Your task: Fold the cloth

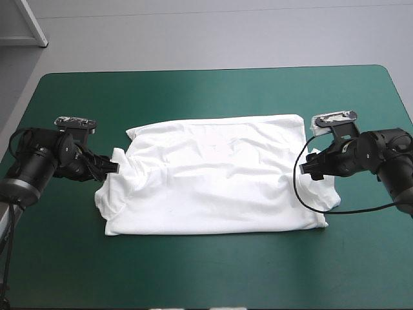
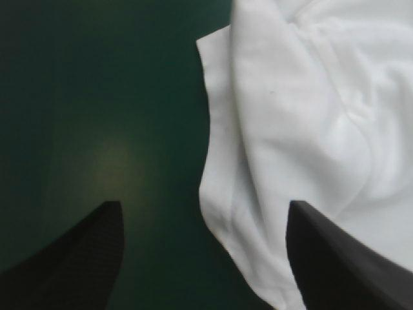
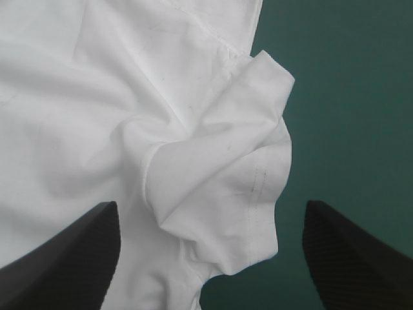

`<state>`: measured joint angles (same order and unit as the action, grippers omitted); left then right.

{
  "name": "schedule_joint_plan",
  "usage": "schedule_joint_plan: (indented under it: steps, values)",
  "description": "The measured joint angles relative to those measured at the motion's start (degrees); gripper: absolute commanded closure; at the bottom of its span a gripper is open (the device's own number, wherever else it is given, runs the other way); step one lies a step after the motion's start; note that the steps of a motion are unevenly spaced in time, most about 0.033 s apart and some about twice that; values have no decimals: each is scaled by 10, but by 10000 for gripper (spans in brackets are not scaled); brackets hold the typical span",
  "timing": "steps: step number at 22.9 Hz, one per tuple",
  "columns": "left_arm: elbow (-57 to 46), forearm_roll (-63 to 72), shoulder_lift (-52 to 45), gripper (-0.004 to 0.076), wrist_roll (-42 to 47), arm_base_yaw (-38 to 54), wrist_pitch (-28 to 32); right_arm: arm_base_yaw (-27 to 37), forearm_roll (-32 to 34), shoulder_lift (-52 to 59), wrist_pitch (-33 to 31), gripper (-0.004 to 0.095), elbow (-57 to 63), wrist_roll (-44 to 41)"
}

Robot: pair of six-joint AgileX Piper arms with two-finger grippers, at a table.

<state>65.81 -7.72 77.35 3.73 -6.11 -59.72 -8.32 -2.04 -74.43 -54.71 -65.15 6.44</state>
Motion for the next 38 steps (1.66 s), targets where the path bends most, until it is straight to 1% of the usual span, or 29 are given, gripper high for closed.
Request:
schedule_joint_plan:
  steps: [2, 3, 6, 8, 11, 13, 16, 17, 18, 21, 26, 29, 30, 31, 35, 36, 38]
  values:
    - [-33, -5, 0, 212, 14, 10, 27, 0, 0, 0, -1, 240, 0, 0]
    - [-68, -5, 0, 212, 23, 20, 56, 0, -1, 0, -2, 243, 0, 0]
    - [-125, -4, 0, 212, 38, 40, 105, 0, -2, 0, -7, 262, 0, 0]
    - [-169, 3, 4, 212, 47, 53, 156, 0, -12, 0, -12, 262, 0, 0]
    - [-183, 25, 43, 212, 48, 56, 204, 0, -23, 0, -20, 262, 0, 0]
    - [-181, 33, 76, 230, 48, 56, 226, 0, -26, 0, -25, 262, 0, 0]
    - [-172, 65, 93, 421, 25, 57, 217, 0, -26, 0, -32, 262, 0, 0]
    - [-173, 77, 94, 510, 13, 57, 217, 0, -26, 0, -32, 262, 0, 0]
    - [-173, 91, 94, 579, 2, 57, 218, 0, -26, 0, -32, 262, 0, 1]
    - [-173, 99, 91, 734, -7, 57, 218, 0, -26, 0, -32, 262, 0, 1]
    - [-175, 104, 79, 730, -21, 57, 218, 0, -26, 0, -32, 262, 0, 1]
    - [-181, 81, 63, 730, -12, 57, 197, 0, -26, 0, -32, 262, 0, 1]
    - [-183, 71, 54, 730, -2, 57, 189, 0, -26, 0, -32, 262, 0, 1]
    - [-185, 48, 32, 730, 33, 57, 185, 0, -26, 0, -32, 262, 0, 1]
    - [-185, -3, -29, 730, 109, 57, 188, 0, -28, 0, -32, 262, 0, 1]
    - [-185, -10, -54, 730, 133, 57, 198, 0, -29, 0, -32, 262, 0, 1]
    - [-185, 15, -83, 730, 139, 57, 227, 0, -31, 0, -32, 262, 0, 1]
